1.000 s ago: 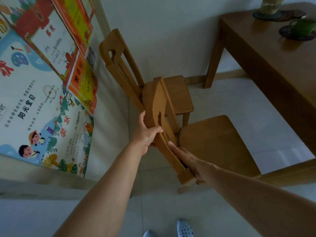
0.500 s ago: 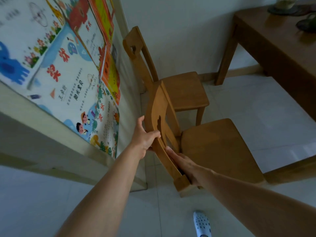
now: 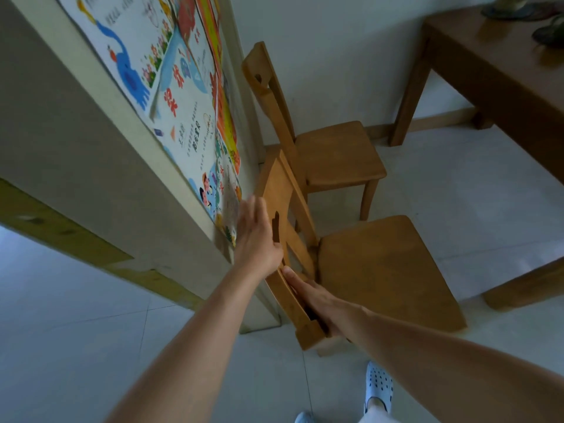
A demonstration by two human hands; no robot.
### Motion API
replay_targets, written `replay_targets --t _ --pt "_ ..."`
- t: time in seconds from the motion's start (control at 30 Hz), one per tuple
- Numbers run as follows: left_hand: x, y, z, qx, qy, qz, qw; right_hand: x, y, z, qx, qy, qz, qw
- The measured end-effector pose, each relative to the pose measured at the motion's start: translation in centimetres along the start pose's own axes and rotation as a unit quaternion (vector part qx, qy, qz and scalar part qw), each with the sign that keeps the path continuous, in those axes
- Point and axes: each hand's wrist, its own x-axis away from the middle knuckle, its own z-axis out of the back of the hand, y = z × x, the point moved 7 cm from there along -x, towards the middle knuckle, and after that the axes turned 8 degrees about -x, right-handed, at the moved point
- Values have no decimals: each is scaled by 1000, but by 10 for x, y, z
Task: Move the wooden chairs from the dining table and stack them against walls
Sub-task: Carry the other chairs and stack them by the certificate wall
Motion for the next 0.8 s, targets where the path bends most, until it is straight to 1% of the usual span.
replay_targets --t 0.03,0.07,0.1,0.17,0.27,0.33,0.53,0.63,0.7,0.73,0.8 --pt "4 8 1 -78 19 -60 995 1 2 -5 -3 2 -3 1000" --pt "7 14 -2 -140 19 -111 984 2 4 -10 -3 5 -5 1000" --pt "10 16 -7 -180 -2 -141 973 4 6 -14 -1 8 -8 1000" --pt "14 11 -12 -234 -48 -155 959 6 9 -22 13 12 -12 1000" --pt "20 0 -10 -319 -60 -176 929 8 13 -33 16 6 -8 1000" --pt "23 -7 -7 -331 -56 -181 924 10 16 -41 18 -2 -6 1000" --pt "34 -21 -5 -328 -31 -181 927 9 24 -56 55 -10 -9 998" --pt "36 -20 -3 -324 -17 -176 930 12 23 -56 79 -3 -28 997" --pt "36 -21 -2 -312 -15 -170 935 15 17 -57 116 1 -40 992" --pt "37 -21 -2 -305 -17 -168 937 17 11 -57 138 9 -36 990" --pt "38 -21 -3 -298 -21 -166 940 18 -8 -54 182 41 14 982"
